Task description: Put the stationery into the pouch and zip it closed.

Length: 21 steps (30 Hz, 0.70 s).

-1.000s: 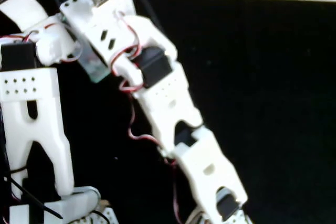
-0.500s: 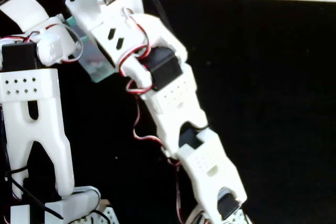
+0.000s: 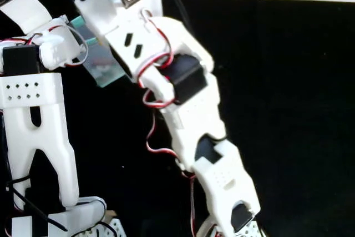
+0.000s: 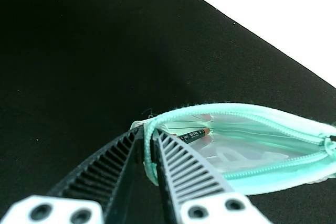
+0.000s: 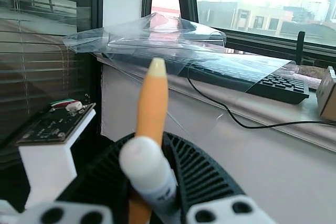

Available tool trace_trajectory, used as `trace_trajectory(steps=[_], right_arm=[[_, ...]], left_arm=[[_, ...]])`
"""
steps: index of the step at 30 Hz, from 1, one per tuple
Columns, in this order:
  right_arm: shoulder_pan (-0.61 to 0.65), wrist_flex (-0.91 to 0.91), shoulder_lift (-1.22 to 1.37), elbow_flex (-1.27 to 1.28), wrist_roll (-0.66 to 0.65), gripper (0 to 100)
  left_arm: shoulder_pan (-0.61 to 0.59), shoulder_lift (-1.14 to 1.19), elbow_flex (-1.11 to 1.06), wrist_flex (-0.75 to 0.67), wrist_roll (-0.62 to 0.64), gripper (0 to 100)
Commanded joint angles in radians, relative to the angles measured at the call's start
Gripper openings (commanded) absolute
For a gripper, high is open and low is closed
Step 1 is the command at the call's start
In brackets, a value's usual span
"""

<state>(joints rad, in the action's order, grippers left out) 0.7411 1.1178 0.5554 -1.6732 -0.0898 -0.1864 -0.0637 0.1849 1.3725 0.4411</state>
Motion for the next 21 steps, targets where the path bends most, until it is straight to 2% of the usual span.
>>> trace_trajectory(steps=[1,12,21], right_arm=[[-0.015,0.013,-0.073,-0.094,0.009,0.5],[-0.013,0.054,-0.036,-0.091,0.014,0.5],[0.002,-0.015,0.099,-0.096,0.063,0.5]], left_arm=[[0.024,0.047,-0.015,0.003,0.006,1],[0.024,0.048,-0.016,0.003,0.006,1],[0.030,0.048,-0.015,0.003,0.006,1]])
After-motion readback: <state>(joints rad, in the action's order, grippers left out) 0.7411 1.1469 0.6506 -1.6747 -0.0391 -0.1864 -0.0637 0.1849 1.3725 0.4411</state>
